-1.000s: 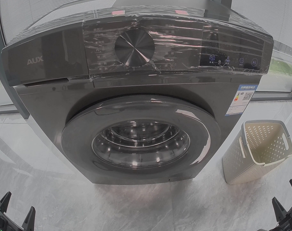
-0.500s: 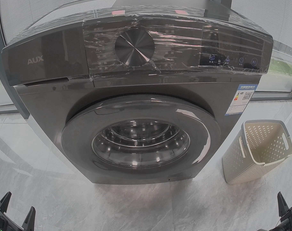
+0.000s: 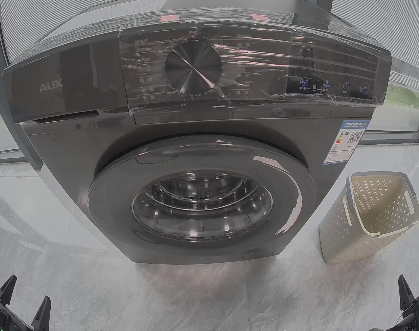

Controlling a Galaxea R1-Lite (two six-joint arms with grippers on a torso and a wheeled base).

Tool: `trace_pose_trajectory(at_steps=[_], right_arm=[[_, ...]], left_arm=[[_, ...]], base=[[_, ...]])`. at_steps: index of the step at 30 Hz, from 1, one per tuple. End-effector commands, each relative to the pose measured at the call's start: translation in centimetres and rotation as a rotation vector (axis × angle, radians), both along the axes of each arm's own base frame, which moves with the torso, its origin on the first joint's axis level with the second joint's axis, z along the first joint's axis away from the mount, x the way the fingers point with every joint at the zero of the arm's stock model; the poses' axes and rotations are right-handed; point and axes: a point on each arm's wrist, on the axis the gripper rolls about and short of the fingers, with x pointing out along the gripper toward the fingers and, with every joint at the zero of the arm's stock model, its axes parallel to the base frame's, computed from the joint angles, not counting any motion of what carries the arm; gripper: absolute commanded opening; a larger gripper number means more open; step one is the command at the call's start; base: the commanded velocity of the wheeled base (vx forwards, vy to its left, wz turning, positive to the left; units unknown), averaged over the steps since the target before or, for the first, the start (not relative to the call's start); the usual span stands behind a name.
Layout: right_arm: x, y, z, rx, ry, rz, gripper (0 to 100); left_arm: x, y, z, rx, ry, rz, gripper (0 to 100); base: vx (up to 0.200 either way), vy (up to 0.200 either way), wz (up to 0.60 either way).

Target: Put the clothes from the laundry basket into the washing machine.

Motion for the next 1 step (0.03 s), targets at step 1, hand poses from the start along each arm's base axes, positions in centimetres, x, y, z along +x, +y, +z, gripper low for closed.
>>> trace_pose_trajectory(at_steps=[1], right_arm=[[0.03,0.0,-0.47,0.0,0.003,0.001,100]], left_arm=[[0.0,0.0,-0.49,0.0,0.0,0.001,100]], base=[[0.0,0.0,0.0]])
